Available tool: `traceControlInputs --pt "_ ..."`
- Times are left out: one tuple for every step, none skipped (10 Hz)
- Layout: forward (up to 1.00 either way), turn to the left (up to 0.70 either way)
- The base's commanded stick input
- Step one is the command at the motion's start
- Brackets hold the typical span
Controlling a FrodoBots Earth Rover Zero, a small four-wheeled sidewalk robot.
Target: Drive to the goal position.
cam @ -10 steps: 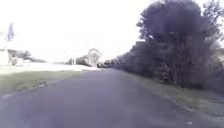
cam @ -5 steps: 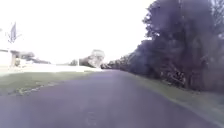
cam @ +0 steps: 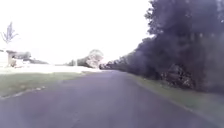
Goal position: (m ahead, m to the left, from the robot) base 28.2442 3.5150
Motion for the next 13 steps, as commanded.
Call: traceControlInputs --pt "1.0 0.0" --pt "1.0 0.0" --pt "1.0 0.0" --pt "1.0 0.0" --pt "1.0 0.0" --pt "1.0 0.0" --pt "1.0 0.0" --pt "1.0 0.0" --pt "1.0 0.0" --pt "1.0 0.0" --pt "1.0 0.0" --pt "1.0 0.0" --pt "1.0 0.0"
